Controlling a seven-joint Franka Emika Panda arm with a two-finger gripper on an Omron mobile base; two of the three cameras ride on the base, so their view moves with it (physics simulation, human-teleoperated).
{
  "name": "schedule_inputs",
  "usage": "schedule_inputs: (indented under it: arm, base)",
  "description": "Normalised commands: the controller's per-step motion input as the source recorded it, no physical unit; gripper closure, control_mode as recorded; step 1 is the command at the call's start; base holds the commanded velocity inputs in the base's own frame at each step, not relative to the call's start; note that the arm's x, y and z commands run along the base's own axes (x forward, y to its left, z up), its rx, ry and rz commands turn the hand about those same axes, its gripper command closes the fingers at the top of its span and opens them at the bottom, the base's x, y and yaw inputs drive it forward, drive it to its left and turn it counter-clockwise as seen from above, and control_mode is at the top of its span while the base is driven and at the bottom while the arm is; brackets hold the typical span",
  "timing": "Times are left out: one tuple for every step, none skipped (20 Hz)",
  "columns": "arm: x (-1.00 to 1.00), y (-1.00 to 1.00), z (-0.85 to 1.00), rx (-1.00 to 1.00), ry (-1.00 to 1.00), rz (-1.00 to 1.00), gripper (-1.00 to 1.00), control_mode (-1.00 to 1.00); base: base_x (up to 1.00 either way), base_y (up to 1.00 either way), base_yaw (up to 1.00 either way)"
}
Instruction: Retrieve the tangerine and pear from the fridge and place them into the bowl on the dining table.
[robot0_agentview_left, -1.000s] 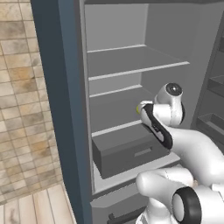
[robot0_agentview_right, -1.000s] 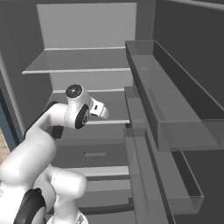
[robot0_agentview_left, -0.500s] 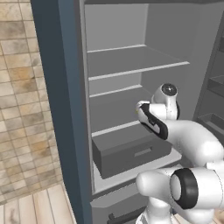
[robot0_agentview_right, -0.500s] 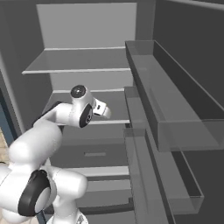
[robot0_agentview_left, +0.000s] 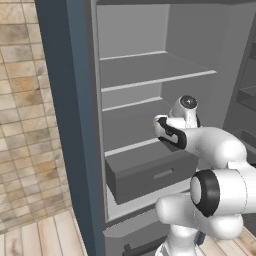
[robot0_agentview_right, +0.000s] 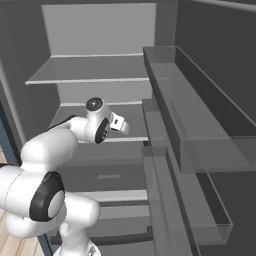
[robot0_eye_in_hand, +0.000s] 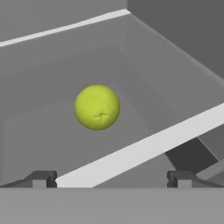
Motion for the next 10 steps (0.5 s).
schedule_inputs:
  arm:
    - [0.24,-0.08,-0.1,0.0,0.04,0.0,-1.0,-1.0]
    - [0.22,-0.09,-0.11,0.0,0.04,0.0,-1.0,-1.0]
    - [0.19,-0.09,-0.11,0.0,0.03,0.0,-1.0,-1.0]
    - [0.2,-0.07,-0.11,0.0,0.04,0.0,-1.0,-1.0]
    - [0.21,-0.06,-0.11,0.0,0.03,0.0,-1.0,-1.0]
    - [0.22,-0.06,-0.1,0.0,0.03,0.0,-1.0,-1.0]
    - [0.21,-0.08,-0.11,0.0,0.04,0.0,-1.0,-1.0]
    - [0.19,-0.06,-0.12,0.0,0.03,0.02,-1.0,-1.0]
    - [0.19,-0.04,-0.13,0.0,0.03,0.03,-1.0,-1.0]
    - [0.2,-0.04,-0.14,0.0,0.03,0.03,-1.0,-1.0]
  base:
    - [0.0,0.0,0.0]
    - [0.0,0.0,0.0]
    - [0.0,0.0,0.0]
    - [0.0,0.0,0.0]
    - [0.0,0.0,0.0]
    - [0.0,0.0,0.0]
    - [0.0,0.0,0.0]
    - [0.0,0.0,0.0]
    - [0.0,0.0,0.0]
    - [0.0,0.0,0.0]
